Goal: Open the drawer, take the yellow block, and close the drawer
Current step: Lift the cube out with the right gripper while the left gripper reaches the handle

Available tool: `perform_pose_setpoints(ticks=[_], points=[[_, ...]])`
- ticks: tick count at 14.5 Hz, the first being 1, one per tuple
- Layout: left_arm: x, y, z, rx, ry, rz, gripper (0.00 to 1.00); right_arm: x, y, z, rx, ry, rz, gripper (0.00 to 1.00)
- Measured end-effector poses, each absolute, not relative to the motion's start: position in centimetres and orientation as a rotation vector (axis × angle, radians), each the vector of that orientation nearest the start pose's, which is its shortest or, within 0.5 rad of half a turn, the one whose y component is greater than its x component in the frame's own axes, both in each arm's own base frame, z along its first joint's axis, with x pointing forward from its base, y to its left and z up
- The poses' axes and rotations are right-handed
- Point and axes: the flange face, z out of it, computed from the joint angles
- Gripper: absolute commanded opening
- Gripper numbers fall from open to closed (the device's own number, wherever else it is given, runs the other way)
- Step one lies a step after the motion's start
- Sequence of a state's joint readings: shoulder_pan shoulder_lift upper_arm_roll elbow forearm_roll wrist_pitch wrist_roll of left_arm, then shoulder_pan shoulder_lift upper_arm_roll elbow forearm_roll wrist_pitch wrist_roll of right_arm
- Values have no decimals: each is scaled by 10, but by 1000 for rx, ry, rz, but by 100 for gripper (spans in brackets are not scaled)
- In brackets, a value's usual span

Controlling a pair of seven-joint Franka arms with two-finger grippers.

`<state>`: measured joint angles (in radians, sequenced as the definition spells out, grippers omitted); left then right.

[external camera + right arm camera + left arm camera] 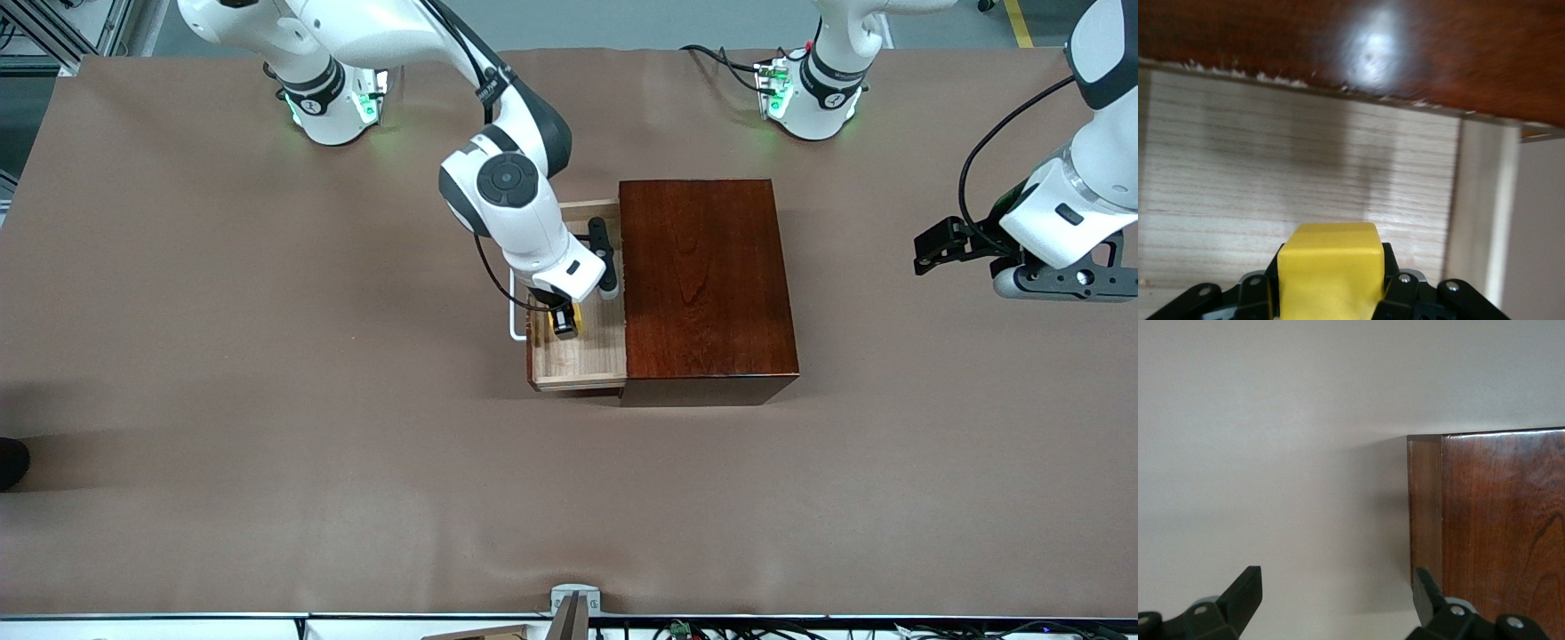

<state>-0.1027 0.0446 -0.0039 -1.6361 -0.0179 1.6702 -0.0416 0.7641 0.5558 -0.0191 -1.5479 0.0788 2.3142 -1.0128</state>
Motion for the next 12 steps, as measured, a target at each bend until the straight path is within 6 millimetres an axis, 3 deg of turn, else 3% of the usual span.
perform_pose_setpoints(ticks=[4,6,9,12], points=[[570,-68,577,-3157,113,15,100,531,471,393,2163,2291,339,0],[570,-73,577,-3157,128,12,100,536,452,415,2272,2199,303,0],[568,-90,579,-3156,174,1,100,559,402,446,2444,2020,265,0],[558,-140,580,-3148,317,-2,100,586,337,457,2600,1821,226,0]])
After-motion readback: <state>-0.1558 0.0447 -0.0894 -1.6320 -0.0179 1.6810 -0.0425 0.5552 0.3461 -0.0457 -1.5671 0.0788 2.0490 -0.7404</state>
